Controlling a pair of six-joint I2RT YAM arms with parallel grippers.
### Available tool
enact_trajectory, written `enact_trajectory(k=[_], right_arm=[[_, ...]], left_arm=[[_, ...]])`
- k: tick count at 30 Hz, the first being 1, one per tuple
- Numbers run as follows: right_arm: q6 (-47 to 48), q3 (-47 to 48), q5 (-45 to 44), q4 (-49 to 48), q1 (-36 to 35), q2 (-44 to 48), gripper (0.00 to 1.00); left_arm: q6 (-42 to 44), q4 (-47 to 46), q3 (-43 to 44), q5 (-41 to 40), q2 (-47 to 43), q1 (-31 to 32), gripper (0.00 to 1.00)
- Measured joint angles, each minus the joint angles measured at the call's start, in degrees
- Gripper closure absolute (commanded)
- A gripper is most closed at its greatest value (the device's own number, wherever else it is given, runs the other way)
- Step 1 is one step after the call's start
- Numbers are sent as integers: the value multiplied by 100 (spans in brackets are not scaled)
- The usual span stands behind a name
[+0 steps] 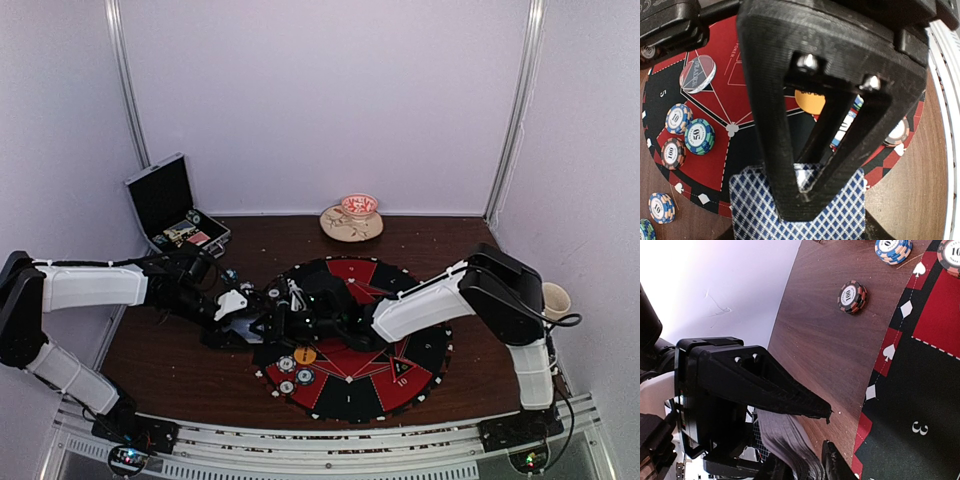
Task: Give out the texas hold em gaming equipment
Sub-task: Pick up the poker card from the face-down deck piles.
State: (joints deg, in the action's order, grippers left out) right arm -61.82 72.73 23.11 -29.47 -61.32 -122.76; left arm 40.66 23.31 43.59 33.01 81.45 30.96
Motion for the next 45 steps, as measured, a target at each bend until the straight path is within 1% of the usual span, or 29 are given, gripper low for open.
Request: enact_trajectory(k=[15,21,29,41,45], right_arm=[[339,-7,-46,570,66,227,76],[348,-133,-42,627,109,356,77],[245,-332,157,295,142,400,83],[87,-442,315,129,153,448,85],[74,-518,313,129,151,538,83]], left_arm=[[0,-33,-4,-81,0,-2,48],[0,-50,-4,-87,0,-11,48],[11,-52,-11,-81,0,-11,47],[20,-55,-11,-61,0,-11,47],[20,-55,-11,-61,0,-11,48]])
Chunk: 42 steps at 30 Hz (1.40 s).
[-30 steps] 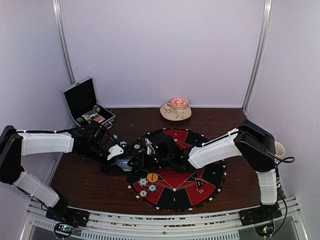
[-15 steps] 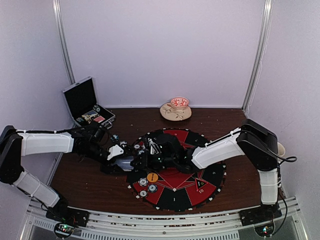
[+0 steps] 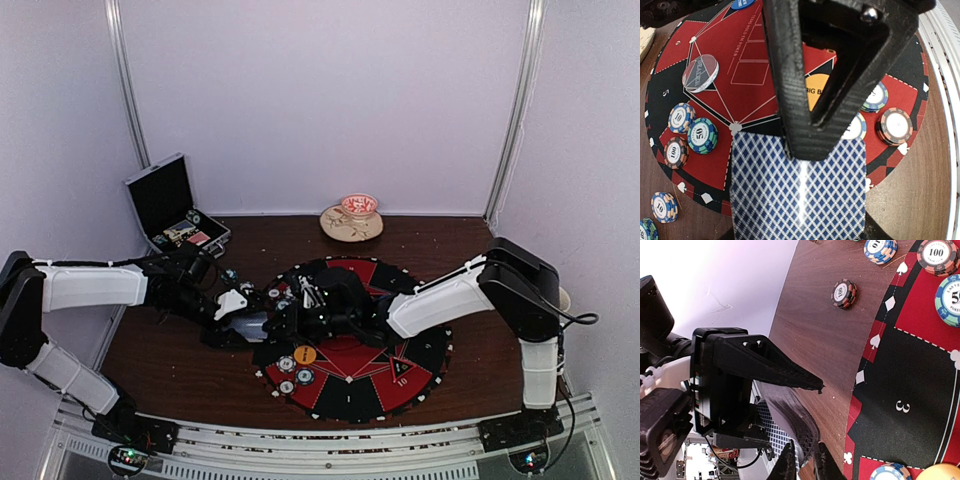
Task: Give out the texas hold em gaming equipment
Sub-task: Pick up the poker card from the face-down deck piles.
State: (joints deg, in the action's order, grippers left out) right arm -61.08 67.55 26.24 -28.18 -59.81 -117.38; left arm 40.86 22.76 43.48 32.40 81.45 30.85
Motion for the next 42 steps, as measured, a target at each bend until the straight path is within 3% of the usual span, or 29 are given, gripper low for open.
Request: enact_trajectory(k=[10,24,29,42], right_arm=[[-22,-24,105,-94,-22,59,79],[-236,7,254,-450,-31,-131,86],[-308,42,275,-564,-31,-216,100],[-374,-494,146,-990,11,17,100]], left_arm=[[0,0,0,0,0,0,48],[13,0,0,4,0,-2,48],[15,0,0,15,0,-2,48],[22,4,-11,105,0,7,48]])
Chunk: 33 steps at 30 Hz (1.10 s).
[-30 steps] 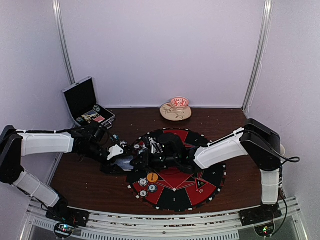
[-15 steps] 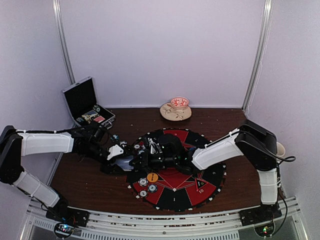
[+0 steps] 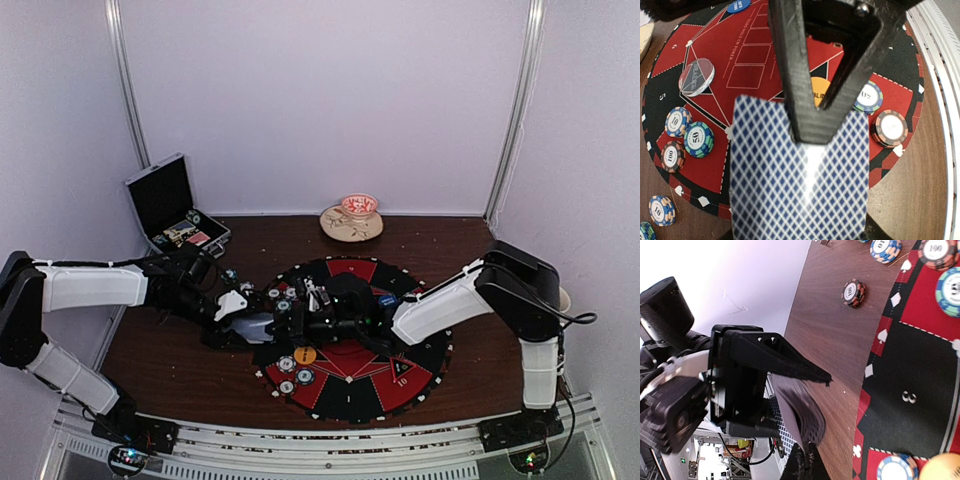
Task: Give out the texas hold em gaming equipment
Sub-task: Pick up the poker card from the face-down deck piles, then distribute the poker card in the small blind area.
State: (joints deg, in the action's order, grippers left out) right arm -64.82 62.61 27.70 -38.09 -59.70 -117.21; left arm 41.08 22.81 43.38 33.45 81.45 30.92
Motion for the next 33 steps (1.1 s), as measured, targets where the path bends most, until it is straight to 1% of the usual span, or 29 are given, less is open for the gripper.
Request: enact_trajectory(k=[10,19,22,25,28,33], right_arm=[[61,-1088,-197,-9,275,1073,100],[192,-1928,-328,186,822,1932,100],[273,-2142,-352,330,1180,2321,100],[372,-2277,-352,573,1687,2673,100],[492,-2284,-343,820,2201,2837,100],[660,-2273,-210,1174,2927,2839,100]], left_arm=[[0,-28,0,-4,0,-13,48],[0,-31,0,-2,0,-20,48],[0,-31,0,-2,0,-22,48],[2,-31,0,-2,0,-22,48],[0,-31,0,-2,0,-22,48],[2,-28,0,0,0,-22,47]])
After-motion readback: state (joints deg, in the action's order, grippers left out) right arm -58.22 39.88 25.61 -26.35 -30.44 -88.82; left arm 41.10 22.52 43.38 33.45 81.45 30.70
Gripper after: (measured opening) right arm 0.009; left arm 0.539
